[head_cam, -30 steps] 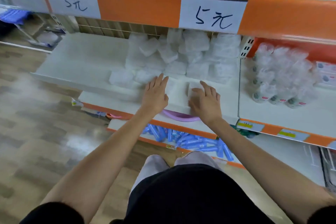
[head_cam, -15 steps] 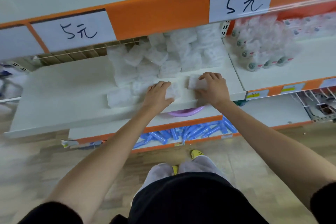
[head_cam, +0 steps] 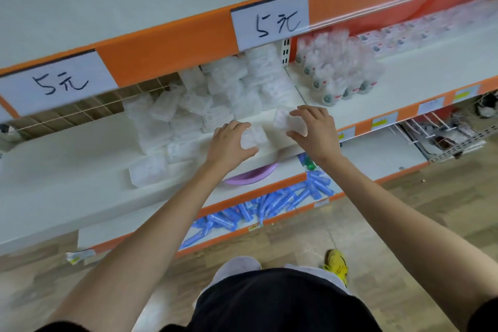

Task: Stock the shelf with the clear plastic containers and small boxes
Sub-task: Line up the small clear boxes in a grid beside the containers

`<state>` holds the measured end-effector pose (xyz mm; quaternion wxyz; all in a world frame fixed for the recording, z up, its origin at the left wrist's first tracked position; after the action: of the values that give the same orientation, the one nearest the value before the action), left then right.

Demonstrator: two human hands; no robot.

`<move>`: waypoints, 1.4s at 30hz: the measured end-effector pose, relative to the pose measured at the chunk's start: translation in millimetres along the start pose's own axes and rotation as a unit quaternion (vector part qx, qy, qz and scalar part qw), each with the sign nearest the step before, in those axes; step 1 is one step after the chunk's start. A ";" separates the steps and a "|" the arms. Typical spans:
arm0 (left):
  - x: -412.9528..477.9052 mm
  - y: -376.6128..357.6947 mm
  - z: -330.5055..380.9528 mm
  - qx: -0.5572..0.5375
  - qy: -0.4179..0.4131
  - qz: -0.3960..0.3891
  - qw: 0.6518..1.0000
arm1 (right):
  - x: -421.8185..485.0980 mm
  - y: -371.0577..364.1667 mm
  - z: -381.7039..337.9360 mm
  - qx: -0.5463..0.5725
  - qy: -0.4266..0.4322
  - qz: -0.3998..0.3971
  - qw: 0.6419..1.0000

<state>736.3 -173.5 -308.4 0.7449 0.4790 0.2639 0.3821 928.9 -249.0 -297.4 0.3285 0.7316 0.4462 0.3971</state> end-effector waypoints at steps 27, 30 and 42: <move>162.7 -137.0 383.4 -0.046 -0.073 -0.019 0.996 | 21.9 224.2 370.6 -0.010 -0.031 0.044 0.999; 202.1 -154.6 402.0 -0.051 -0.082 -0.021 0.995 | 39.2 230.5 409.9 -0.016 -0.048 0.042 0.998; 309.7 -198.9 429.9 -0.067 -0.055 -0.049 0.995 | 127.9 226.8 519.3 -0.066 -0.087 -0.051 0.993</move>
<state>1301.8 -188.5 -326.2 0.8065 0.4344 0.2195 0.3357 1508.5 -285.2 -314.6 0.4329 0.7166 0.4256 0.3435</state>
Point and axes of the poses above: each hand's wrist, its own x-axis towards the middle knuckle, its own y-axis out of the back of the hand, z = x × y, the point moved 9 cm from there along x, towards the middle knuckle
